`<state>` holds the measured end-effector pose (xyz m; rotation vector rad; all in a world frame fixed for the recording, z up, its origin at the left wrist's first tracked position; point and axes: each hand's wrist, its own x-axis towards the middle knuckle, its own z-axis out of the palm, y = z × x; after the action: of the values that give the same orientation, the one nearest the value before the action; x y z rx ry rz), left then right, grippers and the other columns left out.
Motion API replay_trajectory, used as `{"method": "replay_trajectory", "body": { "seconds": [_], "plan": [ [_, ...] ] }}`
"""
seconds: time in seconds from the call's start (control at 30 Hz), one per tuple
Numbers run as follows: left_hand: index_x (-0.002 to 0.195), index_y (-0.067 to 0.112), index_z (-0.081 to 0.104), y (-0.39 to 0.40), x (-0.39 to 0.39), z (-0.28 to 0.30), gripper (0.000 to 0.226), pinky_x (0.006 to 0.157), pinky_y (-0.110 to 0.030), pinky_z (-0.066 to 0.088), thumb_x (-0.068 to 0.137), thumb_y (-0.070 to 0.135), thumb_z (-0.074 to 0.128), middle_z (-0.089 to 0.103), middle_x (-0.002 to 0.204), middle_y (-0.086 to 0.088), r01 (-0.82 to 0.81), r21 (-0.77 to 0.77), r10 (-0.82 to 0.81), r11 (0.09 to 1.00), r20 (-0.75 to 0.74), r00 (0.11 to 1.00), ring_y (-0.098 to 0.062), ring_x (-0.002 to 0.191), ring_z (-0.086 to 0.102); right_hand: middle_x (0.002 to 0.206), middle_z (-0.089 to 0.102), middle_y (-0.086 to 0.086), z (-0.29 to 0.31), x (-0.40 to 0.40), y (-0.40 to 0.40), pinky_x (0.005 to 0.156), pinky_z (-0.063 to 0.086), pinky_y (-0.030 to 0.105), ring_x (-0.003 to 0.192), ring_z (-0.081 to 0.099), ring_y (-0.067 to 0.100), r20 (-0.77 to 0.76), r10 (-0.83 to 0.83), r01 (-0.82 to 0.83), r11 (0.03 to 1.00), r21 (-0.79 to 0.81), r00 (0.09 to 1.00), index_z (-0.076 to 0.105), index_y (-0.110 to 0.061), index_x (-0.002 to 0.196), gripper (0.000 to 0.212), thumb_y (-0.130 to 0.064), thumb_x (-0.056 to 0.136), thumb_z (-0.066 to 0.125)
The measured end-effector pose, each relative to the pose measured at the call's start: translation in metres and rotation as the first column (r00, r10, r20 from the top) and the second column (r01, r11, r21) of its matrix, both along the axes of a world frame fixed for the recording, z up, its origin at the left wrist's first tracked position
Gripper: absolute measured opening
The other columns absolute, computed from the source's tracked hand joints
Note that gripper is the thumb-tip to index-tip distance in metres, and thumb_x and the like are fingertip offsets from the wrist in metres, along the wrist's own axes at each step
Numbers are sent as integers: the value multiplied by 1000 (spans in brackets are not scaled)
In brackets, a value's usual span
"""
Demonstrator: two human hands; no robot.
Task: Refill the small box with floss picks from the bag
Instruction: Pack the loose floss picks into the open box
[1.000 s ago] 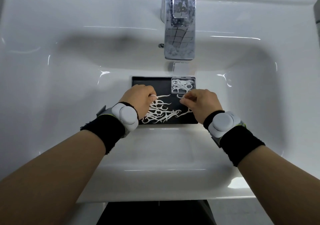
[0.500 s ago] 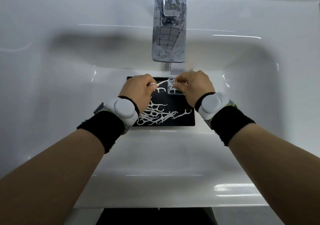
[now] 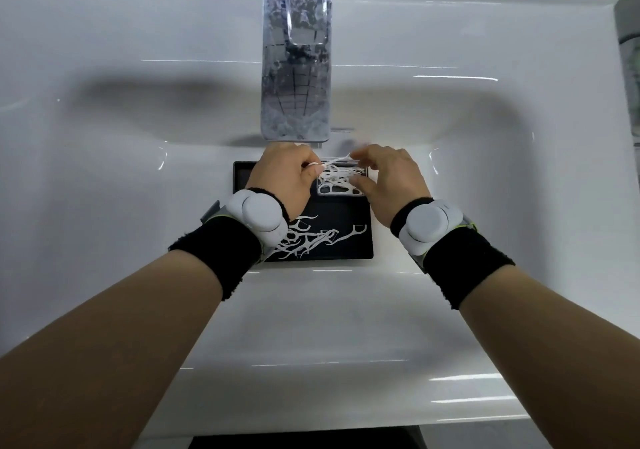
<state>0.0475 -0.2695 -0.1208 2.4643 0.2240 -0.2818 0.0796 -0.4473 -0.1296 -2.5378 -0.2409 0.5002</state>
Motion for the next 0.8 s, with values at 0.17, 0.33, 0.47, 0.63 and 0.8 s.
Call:
{"method": "replay_trajectory", "body": {
  "seconds": [0.17, 0.33, 0.47, 0.63, 0.8],
  "plan": [
    [99, 19, 70, -17, 13, -8, 18, 77, -26, 38, 92, 30, 57, 56, 88, 1, 59, 9, -59, 998, -30, 998, -23, 95, 56, 101, 59, -6, -6, -3, -12, 84, 43, 30, 101, 50, 19, -36, -51, 52, 998, 29, 998, 54, -26, 123, 37, -25, 88, 64],
    [116, 18, 65, -25, 15, -17, 25, 90, -29, 38, 92, 23, 59, 57, 116, -7, 175, 66, -167, 982, -109, 980, -25, 111, 50, 110, 60, 0, -15, -6, -17, 90, 43, 31, 107, 52, 22, -66, -33, 32, 999, -3, 997, 57, -23, 126, 36, -28, 91, 60],
    [114, 16, 64, -19, 9, -18, 26, 89, -33, 46, 88, 10, 62, 55, 114, -4, 162, 40, -160, 986, -58, 985, -25, 97, 57, 115, 60, 3, -18, -3, -17, 92, 43, 32, 111, 52, 23, -86, -30, 29, 1000, -11, 996, 58, -22, 127, 35, -29, 93, 56],
    [106, 15, 65, -13, 7, -19, 18, 85, -34, 48, 88, 13, 63, 57, 103, -2, 130, 56, -126, 990, -64, 990, -23, 90, 59, 113, 58, 5, -16, 2, -14, 87, 42, 32, 109, 49, 24, -86, 7, -9, 1000, -30, 996, 60, -24, 126, 32, -27, 95, 54],
    [101, 17, 68, -12, 7, -16, 13, 84, -34, 50, 91, 20, 60, 57, 90, 2, 67, 35, -64, 997, -82, 995, -23, 88, 61, 112, 51, 6, -17, 2, -12, 87, 46, 35, 111, 45, 24, -84, 29, -36, 996, -81, 996, 64, -27, 120, 27, -29, 96, 51]
  ]
}}
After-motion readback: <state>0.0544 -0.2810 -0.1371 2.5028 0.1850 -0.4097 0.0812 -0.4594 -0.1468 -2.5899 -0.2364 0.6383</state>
